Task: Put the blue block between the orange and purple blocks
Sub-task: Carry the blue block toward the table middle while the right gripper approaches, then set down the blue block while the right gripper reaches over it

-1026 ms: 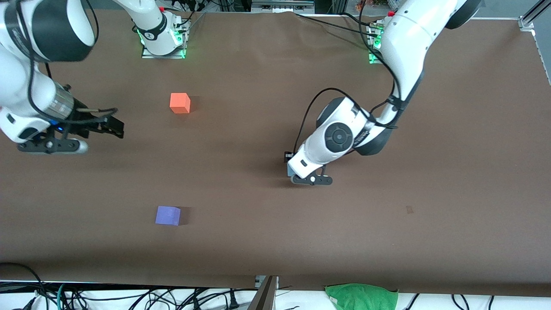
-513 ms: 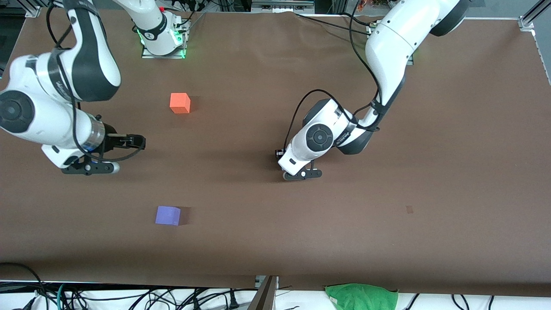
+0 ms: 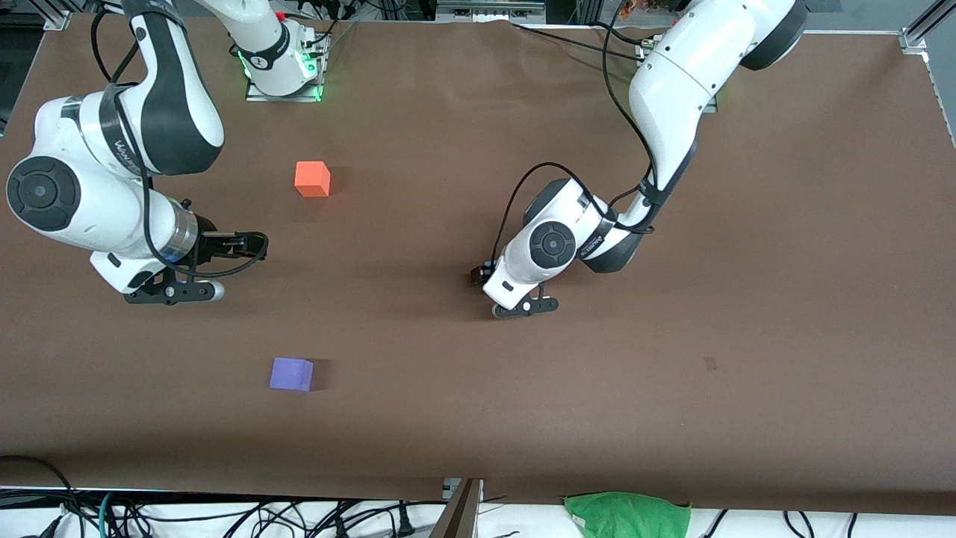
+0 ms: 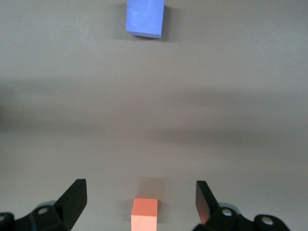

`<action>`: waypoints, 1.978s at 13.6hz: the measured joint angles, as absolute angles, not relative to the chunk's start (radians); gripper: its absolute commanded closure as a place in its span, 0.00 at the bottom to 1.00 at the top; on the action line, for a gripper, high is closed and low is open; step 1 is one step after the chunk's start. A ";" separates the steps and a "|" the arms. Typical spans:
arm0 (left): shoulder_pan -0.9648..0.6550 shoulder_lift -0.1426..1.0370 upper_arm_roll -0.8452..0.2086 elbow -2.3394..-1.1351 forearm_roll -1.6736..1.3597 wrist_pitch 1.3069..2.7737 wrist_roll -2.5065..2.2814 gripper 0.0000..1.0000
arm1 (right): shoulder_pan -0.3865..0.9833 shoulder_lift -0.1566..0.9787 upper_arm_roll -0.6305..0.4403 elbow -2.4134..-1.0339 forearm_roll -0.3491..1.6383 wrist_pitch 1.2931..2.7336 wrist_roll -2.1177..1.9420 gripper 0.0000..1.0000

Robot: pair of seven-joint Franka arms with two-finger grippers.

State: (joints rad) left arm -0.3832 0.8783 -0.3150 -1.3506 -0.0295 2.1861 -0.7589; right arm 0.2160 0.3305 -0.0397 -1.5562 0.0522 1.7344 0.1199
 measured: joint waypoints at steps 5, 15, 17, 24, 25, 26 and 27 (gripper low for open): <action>-0.321 0.858 -0.298 -1.156 -0.021 1.929 -0.757 0.00 | 0.216 0.331 -0.040 -1.556 0.080 1.734 0.120 0.00; -0.036 0.666 -0.264 -1.073 0.042 1.597 -0.315 0.00 | 0.545 0.510 -0.026 -1.540 0.220 2.067 0.548 0.00; 0.044 0.617 -0.262 -1.070 0.043 1.525 -0.188 0.00 | 0.642 0.587 -0.028 -1.488 0.216 2.126 0.696 0.00; 0.104 0.348 -0.210 -1.155 0.043 1.354 -0.071 0.00 | 0.811 0.843 -0.032 -1.266 0.037 2.208 0.978 0.00; 0.088 0.301 -0.194 -1.209 0.042 1.351 -0.071 0.00 | 0.821 0.863 -0.033 -1.260 0.026 2.229 0.981 0.00; 0.080 0.255 -0.186 -1.270 0.041 1.351 -0.072 0.00 | 0.827 0.875 -0.035 -1.255 0.023 2.245 0.981 0.00; 0.073 0.212 -0.180 -1.331 0.039 1.353 -0.073 0.00 | 0.829 0.883 -0.037 -1.252 0.023 2.260 0.981 0.00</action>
State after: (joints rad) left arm 0.0733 0.2119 -0.1802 -1.3308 0.0387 1.3528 -0.0729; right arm 0.8289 0.8835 -0.0366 -1.2519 0.0226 2.2601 0.9812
